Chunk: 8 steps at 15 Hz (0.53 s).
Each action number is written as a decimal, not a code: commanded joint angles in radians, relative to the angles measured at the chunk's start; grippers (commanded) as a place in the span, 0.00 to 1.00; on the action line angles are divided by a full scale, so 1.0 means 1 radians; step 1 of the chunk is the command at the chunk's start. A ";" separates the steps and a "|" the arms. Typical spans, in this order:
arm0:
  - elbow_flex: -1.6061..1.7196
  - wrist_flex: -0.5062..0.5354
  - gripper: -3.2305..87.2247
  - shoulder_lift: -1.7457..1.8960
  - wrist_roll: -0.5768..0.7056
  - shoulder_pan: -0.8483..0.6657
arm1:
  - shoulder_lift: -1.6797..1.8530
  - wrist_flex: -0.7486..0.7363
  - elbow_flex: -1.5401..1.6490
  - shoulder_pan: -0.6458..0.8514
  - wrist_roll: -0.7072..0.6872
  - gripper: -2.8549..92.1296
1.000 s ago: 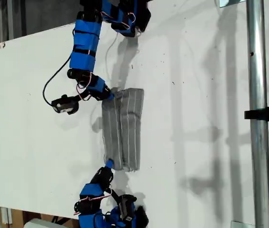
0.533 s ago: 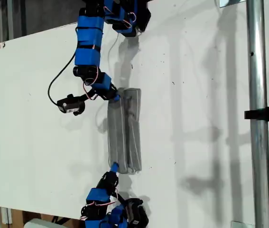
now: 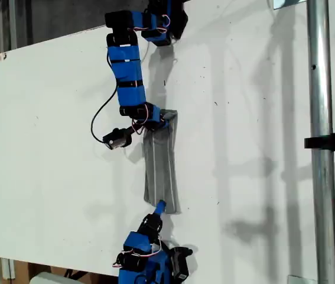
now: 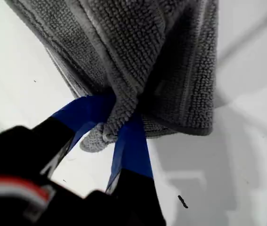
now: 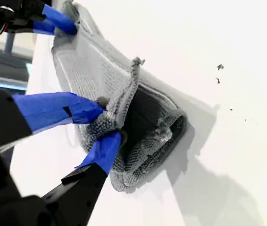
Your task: Grasp corners of a towel and fold twice.
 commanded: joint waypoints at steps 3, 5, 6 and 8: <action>-0.184 0.153 0.15 0.029 -0.064 0.164 | 0.103 0.109 -0.014 0.021 0.048 0.30; -0.224 0.249 0.15 0.152 -0.067 0.229 | 0.262 0.202 -0.032 -0.005 0.052 0.35; -0.207 0.284 0.15 0.281 -0.063 0.252 | 0.356 0.249 -0.028 -0.015 0.067 0.38; -0.132 0.356 0.15 0.626 -0.055 0.261 | 0.546 0.305 0.067 -0.028 0.140 0.41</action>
